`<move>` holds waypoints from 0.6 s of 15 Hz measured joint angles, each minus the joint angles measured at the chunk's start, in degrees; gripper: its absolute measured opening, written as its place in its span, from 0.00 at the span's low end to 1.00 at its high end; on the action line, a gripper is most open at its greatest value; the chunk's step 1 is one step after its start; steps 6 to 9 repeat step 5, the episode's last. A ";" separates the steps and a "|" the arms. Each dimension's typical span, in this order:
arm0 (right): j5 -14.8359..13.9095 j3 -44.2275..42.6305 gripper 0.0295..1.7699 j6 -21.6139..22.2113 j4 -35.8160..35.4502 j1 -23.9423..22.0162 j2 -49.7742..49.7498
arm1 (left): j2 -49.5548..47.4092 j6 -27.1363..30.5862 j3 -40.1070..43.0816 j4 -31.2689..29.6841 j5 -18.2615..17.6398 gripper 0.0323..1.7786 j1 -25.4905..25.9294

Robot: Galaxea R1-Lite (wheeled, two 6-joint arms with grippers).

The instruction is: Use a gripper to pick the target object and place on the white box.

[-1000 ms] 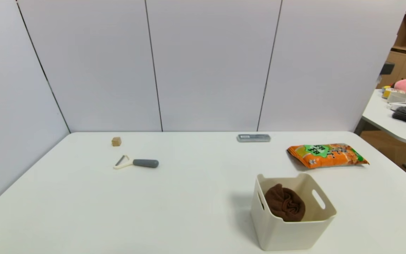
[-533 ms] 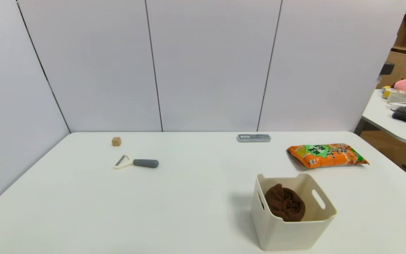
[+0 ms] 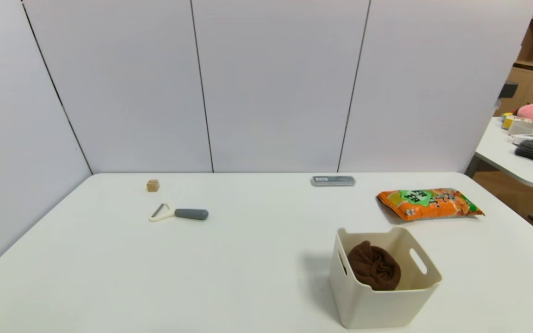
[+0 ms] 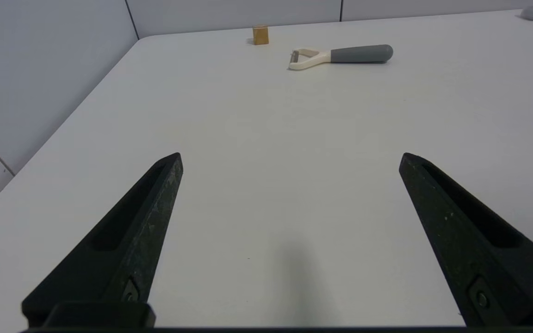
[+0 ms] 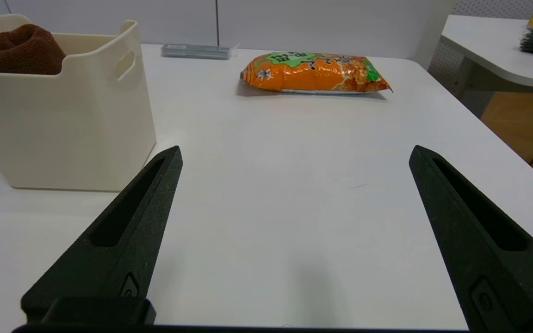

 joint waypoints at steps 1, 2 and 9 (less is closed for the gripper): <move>0.02 0.00 0.96 0.09 0.02 0.00 0.00 | 0.00 0.00 0.00 0.00 0.00 0.95 0.00; 0.00 0.00 0.96 0.16 0.09 0.00 0.00 | 0.00 -0.02 0.00 0.00 0.00 0.95 0.00; -0.06 0.00 0.96 0.30 0.13 0.02 0.00 | 0.00 0.00 0.00 0.00 0.00 0.95 0.00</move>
